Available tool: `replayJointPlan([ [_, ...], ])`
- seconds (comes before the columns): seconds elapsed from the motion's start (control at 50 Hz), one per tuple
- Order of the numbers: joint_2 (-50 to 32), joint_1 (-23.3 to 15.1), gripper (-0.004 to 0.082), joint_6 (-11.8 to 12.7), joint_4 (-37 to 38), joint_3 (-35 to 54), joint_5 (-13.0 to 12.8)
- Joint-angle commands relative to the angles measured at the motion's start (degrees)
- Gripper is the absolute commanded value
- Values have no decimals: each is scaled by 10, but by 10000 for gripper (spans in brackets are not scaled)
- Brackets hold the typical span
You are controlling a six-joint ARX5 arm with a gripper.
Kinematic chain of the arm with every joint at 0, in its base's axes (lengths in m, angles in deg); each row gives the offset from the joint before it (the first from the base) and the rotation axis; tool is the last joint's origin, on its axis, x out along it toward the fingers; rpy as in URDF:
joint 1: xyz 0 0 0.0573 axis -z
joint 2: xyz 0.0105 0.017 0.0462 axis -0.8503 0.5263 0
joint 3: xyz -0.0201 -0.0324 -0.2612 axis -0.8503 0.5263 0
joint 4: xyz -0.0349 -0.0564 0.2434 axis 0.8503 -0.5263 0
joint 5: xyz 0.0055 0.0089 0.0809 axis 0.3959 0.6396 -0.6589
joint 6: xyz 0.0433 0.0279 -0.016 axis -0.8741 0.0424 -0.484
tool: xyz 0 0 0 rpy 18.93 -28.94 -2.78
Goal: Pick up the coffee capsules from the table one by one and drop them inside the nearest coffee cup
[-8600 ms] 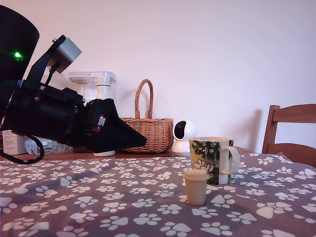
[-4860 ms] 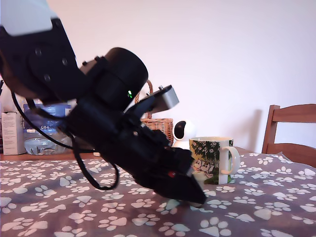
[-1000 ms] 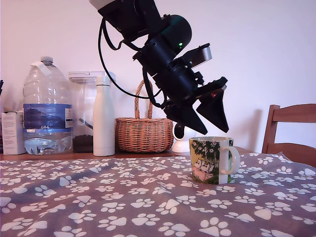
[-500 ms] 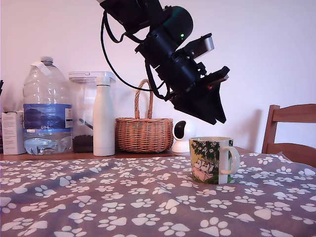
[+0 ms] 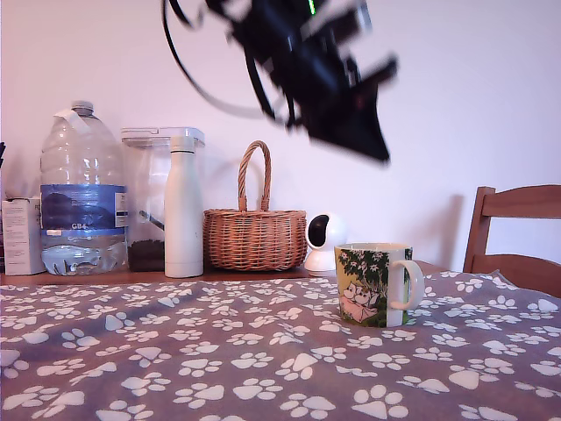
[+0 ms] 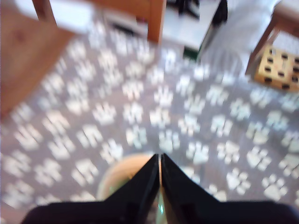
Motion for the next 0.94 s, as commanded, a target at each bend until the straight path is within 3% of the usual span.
replayJointPlan([
  [0.0,-22,-1,-20,-5,6,18,1],
  [0.28,-121,-21,-20,-4,72,132,1],
  [0.66,-270,-82,-20,31,199,344,1],
  [0.92,-329,-106,-20,39,219,439,1],
])
